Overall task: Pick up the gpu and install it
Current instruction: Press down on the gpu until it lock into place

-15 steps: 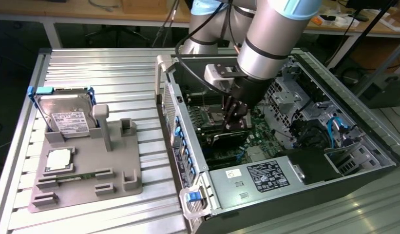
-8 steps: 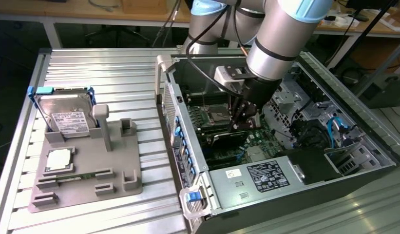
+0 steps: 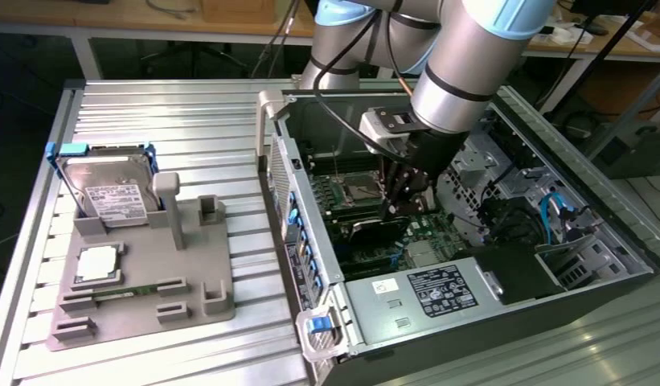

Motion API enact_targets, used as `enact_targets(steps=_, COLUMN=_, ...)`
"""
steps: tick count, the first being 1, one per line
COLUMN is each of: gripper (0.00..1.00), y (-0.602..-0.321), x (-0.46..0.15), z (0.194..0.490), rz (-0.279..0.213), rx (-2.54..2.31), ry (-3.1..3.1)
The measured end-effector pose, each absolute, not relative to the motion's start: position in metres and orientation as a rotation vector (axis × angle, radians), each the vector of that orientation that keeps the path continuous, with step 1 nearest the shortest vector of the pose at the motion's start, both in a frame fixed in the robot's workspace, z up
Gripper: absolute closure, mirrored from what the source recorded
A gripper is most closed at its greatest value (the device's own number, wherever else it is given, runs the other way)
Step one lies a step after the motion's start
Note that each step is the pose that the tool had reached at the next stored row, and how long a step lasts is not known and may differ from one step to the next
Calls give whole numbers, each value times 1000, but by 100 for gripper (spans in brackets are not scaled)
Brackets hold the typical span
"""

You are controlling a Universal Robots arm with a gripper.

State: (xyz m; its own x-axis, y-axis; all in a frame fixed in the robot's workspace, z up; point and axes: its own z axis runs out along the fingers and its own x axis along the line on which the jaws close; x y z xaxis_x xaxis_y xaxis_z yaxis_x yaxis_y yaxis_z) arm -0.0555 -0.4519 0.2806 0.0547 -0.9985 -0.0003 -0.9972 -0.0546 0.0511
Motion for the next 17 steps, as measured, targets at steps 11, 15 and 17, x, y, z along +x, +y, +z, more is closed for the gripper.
enact_targets(steps=11, gripper=89, y=-452, x=-55, z=270, rz=-57, rx=2256, ry=-2135)
enact_targets(steps=15, gripper=89, y=-452, x=-55, z=285, rz=-62, rx=2255, ry=-2134)
enact_targets(steps=17, gripper=89, y=-452, x=-56, z=285, rz=-62, rx=2255, ry=-2135)
